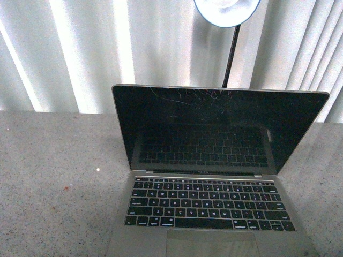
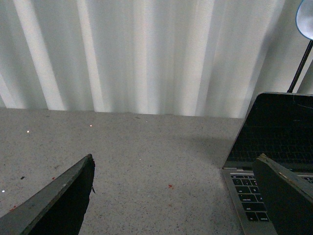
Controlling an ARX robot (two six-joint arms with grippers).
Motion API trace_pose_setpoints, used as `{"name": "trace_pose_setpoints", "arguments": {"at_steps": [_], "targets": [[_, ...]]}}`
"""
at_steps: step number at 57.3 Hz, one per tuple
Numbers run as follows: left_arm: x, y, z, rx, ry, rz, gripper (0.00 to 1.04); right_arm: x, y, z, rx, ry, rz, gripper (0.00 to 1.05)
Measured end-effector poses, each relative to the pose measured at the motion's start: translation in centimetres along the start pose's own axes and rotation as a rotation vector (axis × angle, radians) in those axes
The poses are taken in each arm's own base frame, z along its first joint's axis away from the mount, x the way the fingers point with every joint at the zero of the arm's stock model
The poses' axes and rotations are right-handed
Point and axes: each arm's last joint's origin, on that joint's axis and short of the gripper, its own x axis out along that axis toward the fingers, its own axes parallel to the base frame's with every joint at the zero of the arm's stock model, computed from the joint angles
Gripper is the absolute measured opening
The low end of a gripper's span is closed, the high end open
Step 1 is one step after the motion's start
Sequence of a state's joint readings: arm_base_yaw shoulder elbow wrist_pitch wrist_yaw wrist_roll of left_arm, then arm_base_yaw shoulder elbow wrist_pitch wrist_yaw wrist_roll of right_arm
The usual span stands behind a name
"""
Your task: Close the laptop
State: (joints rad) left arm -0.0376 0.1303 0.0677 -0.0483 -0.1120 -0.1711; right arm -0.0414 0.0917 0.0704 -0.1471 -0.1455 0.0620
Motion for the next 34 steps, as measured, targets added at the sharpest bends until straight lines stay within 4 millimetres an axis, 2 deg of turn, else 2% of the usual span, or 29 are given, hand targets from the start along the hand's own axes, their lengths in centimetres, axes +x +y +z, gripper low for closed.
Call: {"name": "trace_pose_setpoints", "arguments": {"at_steps": [3,6,11,14,20,25,28,34], "targets": [[1.0,-0.4,0.5,-0.079,0.025,-0.009,0.98,0.4,0.0,0.5,0.066,0.149,0.070,0.97],[2.3,-1.1,1.6,-0.108,0.023,-0.089,0.98,1.4,0.0,1.6,0.073,0.210,0.123,0.97],[6.5,-3.2,5.0,-0.064,-0.040,-0.222,0.98,4.0,-0.5,4.1,-0.027,0.220,0.202,0.97],[8.2,-4.1,5.8,-0.030,-0.044,-0.254,0.98,5.1,-0.8,5.1,-0.096,0.208,0.212,0.97],[11.2,-6.0,6.7,0.043,-0.036,-0.306,0.98,7.7,-1.7,6.7,-0.216,0.202,0.225,0.97],[14.3,-8.7,7.7,0.127,-0.022,-0.357,0.98,10.4,-2.2,8.0,-0.328,0.201,0.295,0.97],[15.3,-9.8,8.1,0.157,-0.017,-0.379,0.98,11.6,-2.3,8.3,-0.386,0.198,0.363,0.97],[17.0,-11.6,8.9,0.213,-0.006,-0.409,0.98,13.5,-2.8,9.0,-0.483,0.191,0.377,0.97]]}}
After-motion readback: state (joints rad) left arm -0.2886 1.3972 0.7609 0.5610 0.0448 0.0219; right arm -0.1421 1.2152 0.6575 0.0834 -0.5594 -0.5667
